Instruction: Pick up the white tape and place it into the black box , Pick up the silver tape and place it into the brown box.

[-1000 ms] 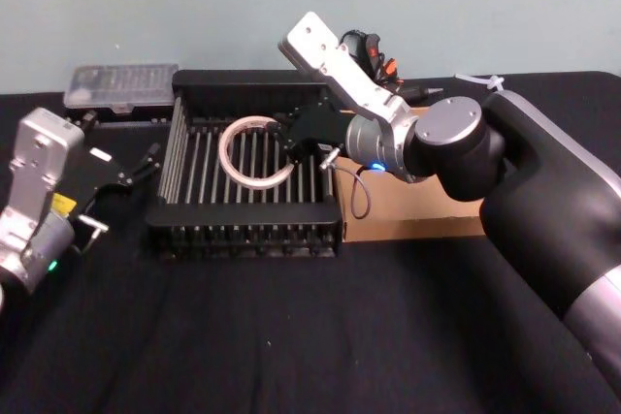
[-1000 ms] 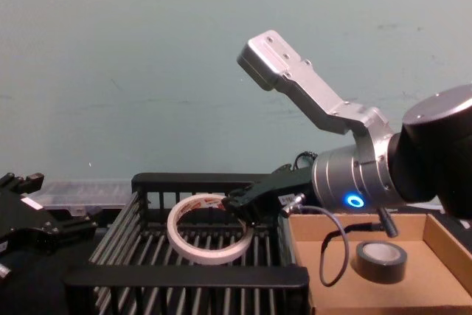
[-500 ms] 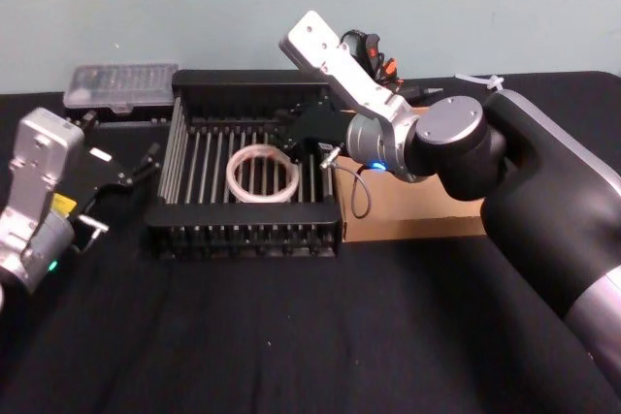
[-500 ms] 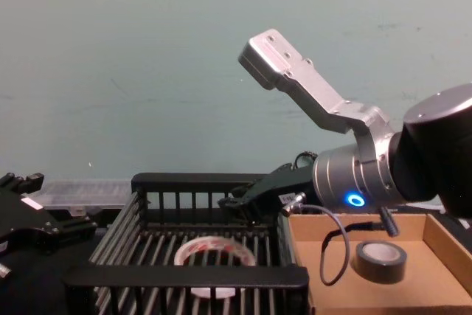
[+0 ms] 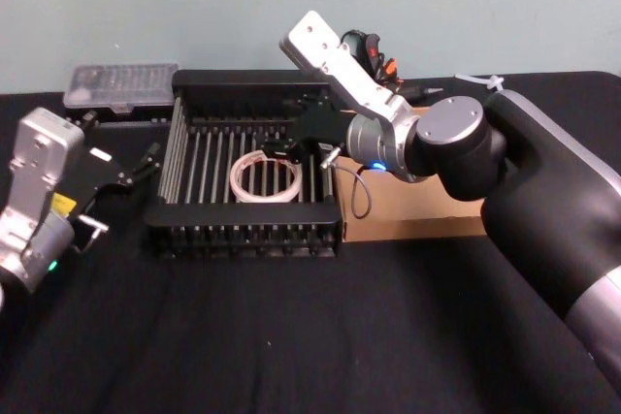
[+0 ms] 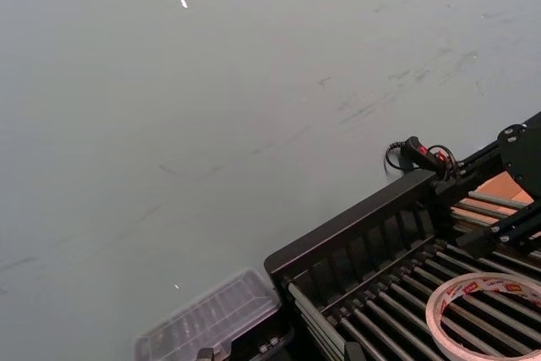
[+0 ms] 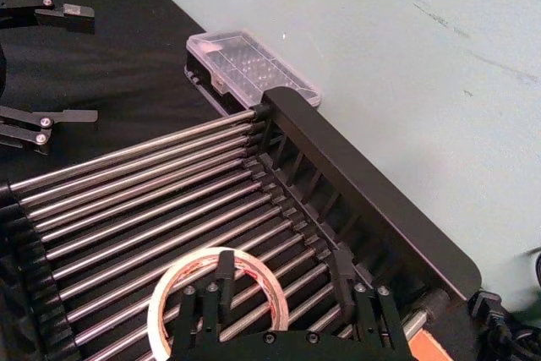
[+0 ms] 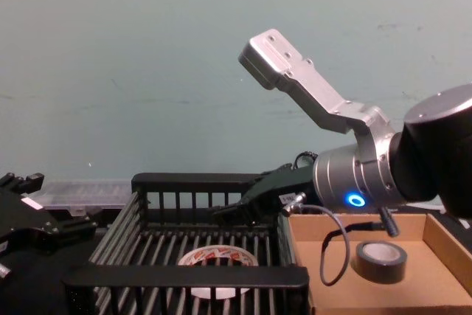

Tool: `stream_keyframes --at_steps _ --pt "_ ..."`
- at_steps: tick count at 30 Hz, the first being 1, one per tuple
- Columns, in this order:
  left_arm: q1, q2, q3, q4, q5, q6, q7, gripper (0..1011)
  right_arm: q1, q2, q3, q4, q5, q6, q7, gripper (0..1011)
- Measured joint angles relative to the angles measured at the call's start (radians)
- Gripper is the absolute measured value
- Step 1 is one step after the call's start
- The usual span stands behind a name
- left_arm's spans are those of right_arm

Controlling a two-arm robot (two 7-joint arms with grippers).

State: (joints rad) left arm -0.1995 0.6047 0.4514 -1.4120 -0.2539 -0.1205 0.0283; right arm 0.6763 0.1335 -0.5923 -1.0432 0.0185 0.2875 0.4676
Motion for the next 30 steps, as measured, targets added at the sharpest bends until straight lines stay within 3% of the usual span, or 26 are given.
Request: stream_keyframes --at_steps 8,12,21,30 --pt "0.0 0.0 0.0 0.0 0.0 0.0 0.0 1001 0.0 0.0 0.0 0.0 0.001 0.0 0.0 926" --pt "0.0 0.0 0.0 0.0 0.0 0.0 0.0 1001 0.0 0.0 0.0 0.0 0.001 0.0 0.0 998" --pt "0.0 0.0 0.0 0.0 0.0 0.0 0.0 1001 -0.006 0.004 0.004 -0.016 0.002 0.0 0.006 1002" --pt "0.0 0.0 0.0 0.0 0.0 0.0 0.0 1001 -0.062 0.049 0.034 -0.149 0.008 0.009 -0.01 1002"
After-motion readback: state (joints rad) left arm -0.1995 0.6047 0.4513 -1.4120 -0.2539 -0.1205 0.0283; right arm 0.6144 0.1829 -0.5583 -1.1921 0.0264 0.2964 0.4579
